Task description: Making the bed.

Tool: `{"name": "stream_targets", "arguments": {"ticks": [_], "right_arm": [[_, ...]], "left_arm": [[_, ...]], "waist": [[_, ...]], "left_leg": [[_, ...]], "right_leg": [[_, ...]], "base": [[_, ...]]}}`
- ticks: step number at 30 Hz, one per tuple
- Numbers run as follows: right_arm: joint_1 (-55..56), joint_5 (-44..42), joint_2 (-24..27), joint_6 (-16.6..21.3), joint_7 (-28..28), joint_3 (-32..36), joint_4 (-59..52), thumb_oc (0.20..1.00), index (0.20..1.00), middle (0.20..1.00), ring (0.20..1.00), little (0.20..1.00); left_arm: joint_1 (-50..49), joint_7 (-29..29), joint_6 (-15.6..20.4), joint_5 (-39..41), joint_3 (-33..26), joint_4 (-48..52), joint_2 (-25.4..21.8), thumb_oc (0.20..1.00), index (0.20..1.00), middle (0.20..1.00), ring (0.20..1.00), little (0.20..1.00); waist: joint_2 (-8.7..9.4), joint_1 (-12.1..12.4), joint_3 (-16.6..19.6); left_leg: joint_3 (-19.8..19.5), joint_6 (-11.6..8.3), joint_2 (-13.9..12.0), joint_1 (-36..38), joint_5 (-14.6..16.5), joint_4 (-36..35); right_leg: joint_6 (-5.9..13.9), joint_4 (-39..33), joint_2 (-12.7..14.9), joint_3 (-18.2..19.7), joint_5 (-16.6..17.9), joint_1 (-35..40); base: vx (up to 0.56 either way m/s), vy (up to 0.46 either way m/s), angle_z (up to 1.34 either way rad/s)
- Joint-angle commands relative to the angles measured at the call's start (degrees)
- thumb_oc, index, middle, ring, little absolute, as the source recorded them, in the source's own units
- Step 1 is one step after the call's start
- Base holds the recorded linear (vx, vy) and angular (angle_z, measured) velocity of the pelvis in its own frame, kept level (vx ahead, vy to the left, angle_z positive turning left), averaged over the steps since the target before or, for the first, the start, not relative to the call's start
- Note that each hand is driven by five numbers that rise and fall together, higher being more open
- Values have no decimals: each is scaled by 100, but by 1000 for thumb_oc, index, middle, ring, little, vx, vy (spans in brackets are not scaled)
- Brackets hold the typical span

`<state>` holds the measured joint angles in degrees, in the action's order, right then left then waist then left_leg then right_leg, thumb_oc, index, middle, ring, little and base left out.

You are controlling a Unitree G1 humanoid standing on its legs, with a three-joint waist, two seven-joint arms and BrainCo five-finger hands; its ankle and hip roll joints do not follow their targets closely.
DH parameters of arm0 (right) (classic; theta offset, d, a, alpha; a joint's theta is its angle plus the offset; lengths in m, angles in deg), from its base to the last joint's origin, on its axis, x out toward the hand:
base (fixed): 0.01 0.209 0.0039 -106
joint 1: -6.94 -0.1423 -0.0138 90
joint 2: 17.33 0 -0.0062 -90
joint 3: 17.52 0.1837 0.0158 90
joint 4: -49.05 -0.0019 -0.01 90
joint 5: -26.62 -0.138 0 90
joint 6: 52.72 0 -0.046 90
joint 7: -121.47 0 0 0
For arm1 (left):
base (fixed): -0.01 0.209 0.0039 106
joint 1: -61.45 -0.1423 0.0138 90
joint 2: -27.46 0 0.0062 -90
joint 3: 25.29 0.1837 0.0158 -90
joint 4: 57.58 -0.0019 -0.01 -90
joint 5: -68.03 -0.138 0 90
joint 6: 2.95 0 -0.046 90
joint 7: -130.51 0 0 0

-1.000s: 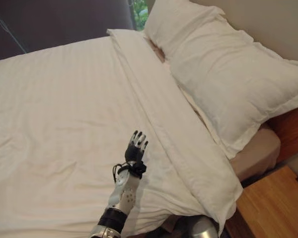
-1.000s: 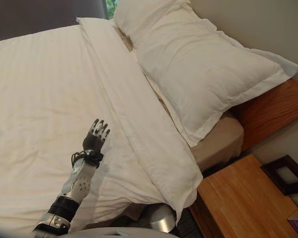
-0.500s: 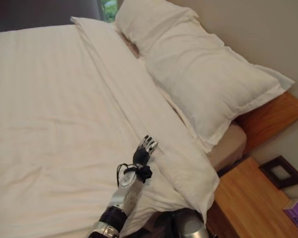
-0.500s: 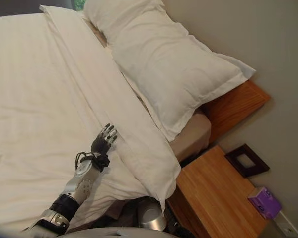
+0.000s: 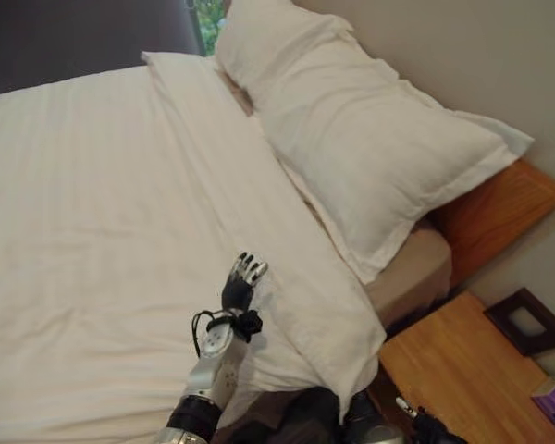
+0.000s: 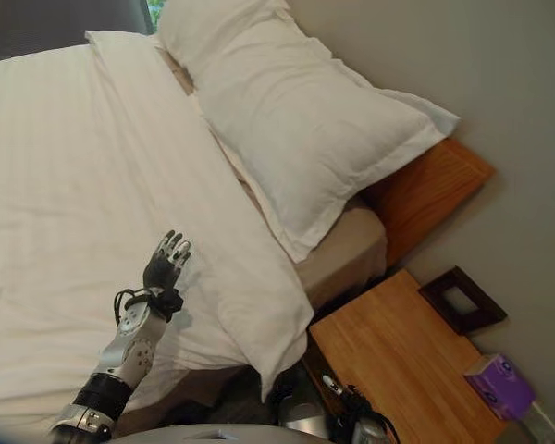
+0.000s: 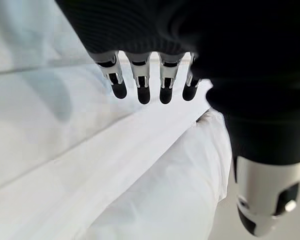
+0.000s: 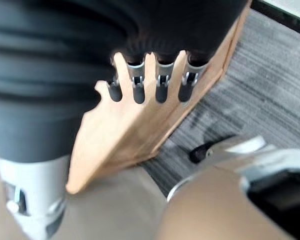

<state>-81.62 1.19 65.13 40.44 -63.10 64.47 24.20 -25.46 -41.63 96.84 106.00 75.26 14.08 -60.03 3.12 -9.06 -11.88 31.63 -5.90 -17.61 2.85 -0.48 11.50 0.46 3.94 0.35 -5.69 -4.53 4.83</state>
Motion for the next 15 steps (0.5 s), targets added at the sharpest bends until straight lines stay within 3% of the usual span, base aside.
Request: {"name": "stream_targets", "arguments": {"ticks": [1, 2, 3, 4, 5, 7, 8, 9, 10, 11, 12, 13, 14, 15], "right_arm": [[-174, 320, -89, 104, -18, -156, -134, 1000, 1000, 1000, 1000, 1000], [-160, 351, -82, 82, -30, -152, -128, 1000, 1000, 1000, 1000, 1000], [-161, 351, -83, 82, -31, -154, -129, 1000, 1000, 1000, 1000, 1000], [-144, 395, -66, 67, -21, -174, -115, 1000, 1000, 1000, 1000, 1000], [-124, 447, -41, 52, -14, -208, -70, 1000, 1000, 1000, 1000, 1000], [-82, 462, -30, 25, 24, -223, 7, 1000, 1000, 1000, 1000, 1000], [-81, 462, -31, 25, 24, -225, 6, 1000, 1000, 1000, 1000, 1000], [-48, 456, -43, -2, 57, -248, 25, 1000, 1000, 1000, 1000, 1000], [-33, 408, -52, -74, 146, -237, 84, 1000, 1000, 1000, 1000, 1000], [-23, 331, -93, -86, 189, -197, 70, 1000, 1000, 1000, 1000, 1000], [32, 178, -232, -73, 288, -115, 23, 1000, 1000, 1000, 1000, 1000], [17, 61, -357, -50, 336, -80, -64, 1000, 1000, 1000, 1000, 1000], [-20, -2, -403, -42, 355, -54, -105, 1000, 1000, 1000, 1000, 1000], [-60, -60, -450, -32, 353, -48, -155, 1000, 1000, 1000, 1000, 1000]], "left_arm": [[200, 163, 663, -139, -428, 638, -175, 1000, 1000, 1000, 1000, 1000], [190, 200, 712, -102, -434, 650, -142, 1000, 1000, 1000, 1000, 1000], [190, 200, 713, -102, -435, 650, -143, 1000, 1000, 1000, 1000, 1000], [181, 207, 722, -114, -418, 663, -123, 1000, 1000, 1000, 1000, 1000], [154, 161, 725, -137, -318, 660, -123, 1000, 1000, 1000, 1000, 1000], [95, 147, 710, -182, -301, 646, -164, 1000, 1000, 1000, 1000, 1000], [93, 147, 709, -182, -303, 647, -166, 1000, 1000, 1000, 1000, 1000], [58, 103, 668, -223, -261, 677, -175, 1000, 1000, 1000, 1000, 1000], [-60, 96, 556, -471, -285, 659, -248, 1000, 1000, 1000, 1000, 1000], [-63, -8, 504, -495, -248, 729, -276, 1000, 1000, 1000, 1000, 1000], [55, -91, 451, -628, -116, 778, -343, 1000, 1000, 1000, 1000, 1000], [184, -193, 429, -812, 15, 699, -453, 1000, 1000, 1000, 1000, 1000], [243, -211, 419, -923, 110, 722, -495, 1000, 1000, 1000, 1000, 1000], [300, -210, 455, -953, 184, 732, -519, 1000, 1000, 1000, 1000, 1000]], "waist": [[233, 114, -305], [308, 69, -280], [298, 65, -263], [350, 32, -214], [383, -16, -82], [339, -118, 89], [356, -129, 104], [314, -222, 206], [101, -376, 322], [105, -454, 342], [141, -591, 311], [212, -692, 219], [244, -729, 154], [235, -733, 87]], "left_leg": [[-882, -359, 451, -1226, -597, 742], [-886, -255, 397, -1104, -299, 1189], [-891, -250, 386, -1137, -301, 1202], [-972, -199, 364, -976, -81, 1664], [-1450, -171, 507, -562, 187, 2107], [-1881, -248, 510, 70, 284, 2124], [-1884, -243, 534, 63, 258, 2098], [-2005, -272, 400, 393, 235, 1835], [-2132, -259, 430, 1111, 614, 755], [-2067, -149, 569, 1221, 1015, 229], [-1916, -104, 676, 1341, 1226, -528], [-1863, -75, 874, 1450, 1095, -1156], [-1847, -63, 914, 1435, 1018, -1282], [-1779, -45, 913, 1389, 936, -1370]], "right_leg": [[361, -784, 538, 40, 52, 661], [349, -744, 647, -49, 111, 587], [347, -742, 638, -49, 120, 560], [337, -710, 719, -115, 214, 470], [314, -629, 816, -248, 340, 270], [333, -590, 833, -379, 457, 63], [334, -591, 853, -385, 462, 51], [370, -534, 889, -429, 505, -80], [535, -322, 865, -489, 556, -501], [601, -196, 958, -474, 631, -710], [807, -99, 1133, -488, 1031, -1065], [1094, -126, 1217, -364, 1581, -1380], [1235, -113, 1237, -271, 1861, -1511], [1300, -60, 1196, -186, 1829, -1619]], "base": [[-475, -102, -6], [-307, -62, 13], [-225, -41, 40], [-306, -9, 65], [-391, 19, 46], [-279, 85, 29], [-177, 139, 66], [-298, 271, 87], [-407, 359, 56], [-592, 445, 49], [-637, 383, 121], [-662, 317, 146], [-521, 168, 124], [-427, 99, 12]]}}
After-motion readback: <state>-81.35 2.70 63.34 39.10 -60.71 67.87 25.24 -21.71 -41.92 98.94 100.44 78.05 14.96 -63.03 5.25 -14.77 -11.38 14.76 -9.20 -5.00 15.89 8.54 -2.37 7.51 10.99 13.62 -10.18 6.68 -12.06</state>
